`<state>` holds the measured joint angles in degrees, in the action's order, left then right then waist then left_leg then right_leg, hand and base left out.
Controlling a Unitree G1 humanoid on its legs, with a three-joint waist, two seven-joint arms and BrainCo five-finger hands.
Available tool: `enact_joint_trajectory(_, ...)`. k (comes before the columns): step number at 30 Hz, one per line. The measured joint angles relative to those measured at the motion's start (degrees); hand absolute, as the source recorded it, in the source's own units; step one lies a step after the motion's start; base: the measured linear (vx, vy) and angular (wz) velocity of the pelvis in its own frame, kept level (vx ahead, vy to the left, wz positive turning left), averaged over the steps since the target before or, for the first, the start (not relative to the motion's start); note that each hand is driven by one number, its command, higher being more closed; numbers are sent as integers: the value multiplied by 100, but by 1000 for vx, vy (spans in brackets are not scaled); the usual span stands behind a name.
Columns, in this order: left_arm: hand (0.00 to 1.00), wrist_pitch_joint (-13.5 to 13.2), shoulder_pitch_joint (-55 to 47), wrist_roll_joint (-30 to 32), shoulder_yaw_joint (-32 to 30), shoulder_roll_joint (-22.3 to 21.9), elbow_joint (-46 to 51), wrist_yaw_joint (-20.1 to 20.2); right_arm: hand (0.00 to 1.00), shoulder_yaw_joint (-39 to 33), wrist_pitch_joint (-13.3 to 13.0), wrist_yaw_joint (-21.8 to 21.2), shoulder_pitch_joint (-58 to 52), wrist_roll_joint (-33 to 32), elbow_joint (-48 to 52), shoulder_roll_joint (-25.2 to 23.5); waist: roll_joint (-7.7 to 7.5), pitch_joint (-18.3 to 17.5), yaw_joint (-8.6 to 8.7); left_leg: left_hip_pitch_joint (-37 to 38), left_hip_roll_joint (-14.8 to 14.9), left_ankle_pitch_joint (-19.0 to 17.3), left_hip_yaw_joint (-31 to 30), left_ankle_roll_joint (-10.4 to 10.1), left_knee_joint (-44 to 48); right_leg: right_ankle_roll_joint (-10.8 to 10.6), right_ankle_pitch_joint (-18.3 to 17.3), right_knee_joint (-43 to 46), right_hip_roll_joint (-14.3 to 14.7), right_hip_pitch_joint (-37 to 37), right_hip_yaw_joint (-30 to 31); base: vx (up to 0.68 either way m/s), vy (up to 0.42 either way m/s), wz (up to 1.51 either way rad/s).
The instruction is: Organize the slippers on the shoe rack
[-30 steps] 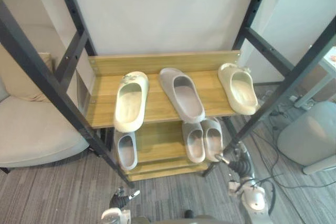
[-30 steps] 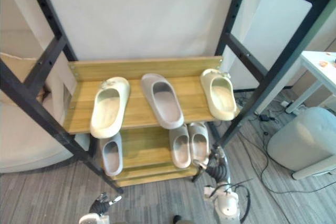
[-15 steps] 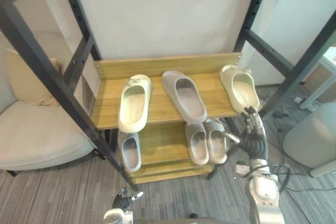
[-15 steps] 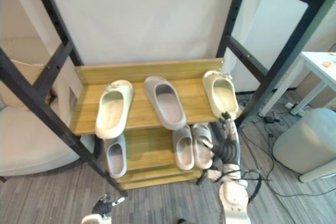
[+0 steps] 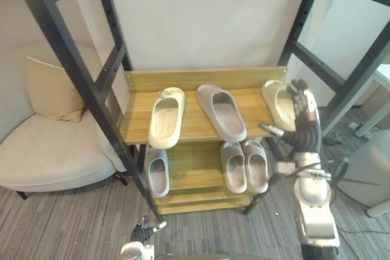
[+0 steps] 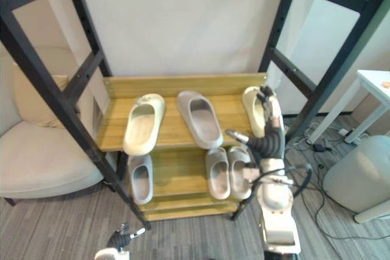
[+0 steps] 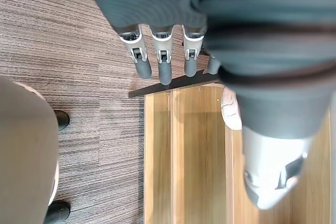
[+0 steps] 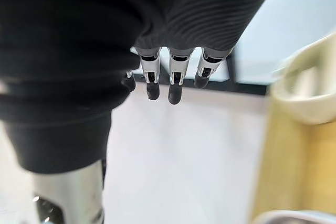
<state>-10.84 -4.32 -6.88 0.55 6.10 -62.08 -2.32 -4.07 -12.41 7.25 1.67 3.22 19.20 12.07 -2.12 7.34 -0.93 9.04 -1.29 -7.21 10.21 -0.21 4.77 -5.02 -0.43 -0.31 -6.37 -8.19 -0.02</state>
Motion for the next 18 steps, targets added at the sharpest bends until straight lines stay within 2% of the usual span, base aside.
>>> enact_joint_trajectory(8, 0, -3, 28, -34, 59, 101, 91, 40, 0, 38, 21, -46, 983, -340, -785, 431, -191, -3, -145, -116, -82, 50, -143, 79, -57, -6, 0, -35, -71, 45, -143, 18, 14, 9)
enact_joint_trajectory(18, 0, 1, 26, -116, 160, 103, 190, 54, 0, 484, 246, -173, 1883, -448, -1905, 724, -186, -3, -230, -340, -129, 59, -210, 96, -61, -8, 5, -98, -79, 221, -220, 22, 0, 3)
